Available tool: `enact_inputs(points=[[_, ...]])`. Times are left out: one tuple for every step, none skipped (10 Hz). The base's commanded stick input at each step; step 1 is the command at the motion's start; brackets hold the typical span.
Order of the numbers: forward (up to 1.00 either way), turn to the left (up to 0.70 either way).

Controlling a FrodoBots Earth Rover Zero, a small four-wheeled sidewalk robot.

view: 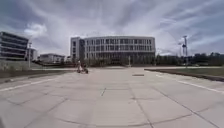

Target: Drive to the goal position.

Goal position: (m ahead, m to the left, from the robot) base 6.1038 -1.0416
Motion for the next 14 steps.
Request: enact_inputs(points=[[0.50,0.00],[0.50,0.00],[0.50,0.00],[0.50,0.00],[0.50,0.00],[0.50,0.00],[0.50,0.00],[0.50,0.00],[0.50,0.00],[0.50,0.00],[0.50,0.00],[0.50,0.00],[0.50,0.00],[0.50,0.00]])
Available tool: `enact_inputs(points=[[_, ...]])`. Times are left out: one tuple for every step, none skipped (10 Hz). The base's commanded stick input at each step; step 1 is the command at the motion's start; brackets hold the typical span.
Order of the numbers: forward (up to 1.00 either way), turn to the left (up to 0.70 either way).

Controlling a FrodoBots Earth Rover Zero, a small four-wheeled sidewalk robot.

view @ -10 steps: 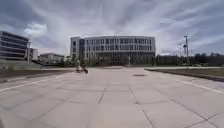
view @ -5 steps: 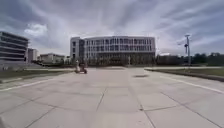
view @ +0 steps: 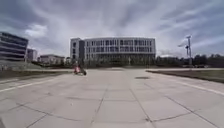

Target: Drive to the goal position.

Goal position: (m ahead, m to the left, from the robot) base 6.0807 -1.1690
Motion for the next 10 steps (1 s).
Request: enact_inputs(points=[[0.50,0.00],[0.50,0.00],[0.50,-0.12],[0.50,-0.14],[0.50,0.00],[0.50,0.00],[0.50,0.00],[0.50,0.00],[0.50,0.00],[0.50,0.00]])
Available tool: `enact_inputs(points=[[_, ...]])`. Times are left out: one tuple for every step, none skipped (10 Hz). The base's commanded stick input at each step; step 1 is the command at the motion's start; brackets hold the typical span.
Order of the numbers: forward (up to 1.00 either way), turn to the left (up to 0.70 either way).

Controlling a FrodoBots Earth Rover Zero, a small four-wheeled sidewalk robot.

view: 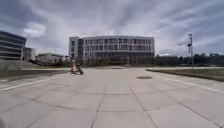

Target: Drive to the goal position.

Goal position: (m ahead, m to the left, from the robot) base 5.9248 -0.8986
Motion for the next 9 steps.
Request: enact_inputs(points=[[0.50,0.00],[0.50,0.00],[0.50,0.00],[0.50,0.00],[0.50,0.00],[0.50,0.00],[0.50,0.00],[0.50,0.00],[0.50,0.00]])
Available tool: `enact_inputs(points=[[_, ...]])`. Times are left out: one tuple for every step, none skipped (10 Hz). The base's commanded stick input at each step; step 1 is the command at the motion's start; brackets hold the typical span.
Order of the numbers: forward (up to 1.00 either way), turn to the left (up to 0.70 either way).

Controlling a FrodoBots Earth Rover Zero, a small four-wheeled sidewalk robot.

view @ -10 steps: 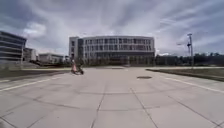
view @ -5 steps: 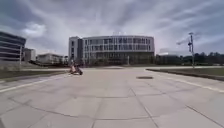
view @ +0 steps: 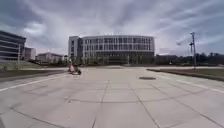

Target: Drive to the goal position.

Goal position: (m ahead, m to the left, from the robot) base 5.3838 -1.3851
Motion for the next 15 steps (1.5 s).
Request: enact_inputs(points=[[0.50,0.00],[0.50,0.00],[0.50,0.00],[0.50,0.00],[0.50,0.00],[0.50,0.00],[0.50,0.00],[0.50,0.00],[0.50,0.00],[0.50,0.00],[0.50,0.00],[0.50,0.00],[0.50,0.00],[0.50,0.00],[0.50,0.00]])
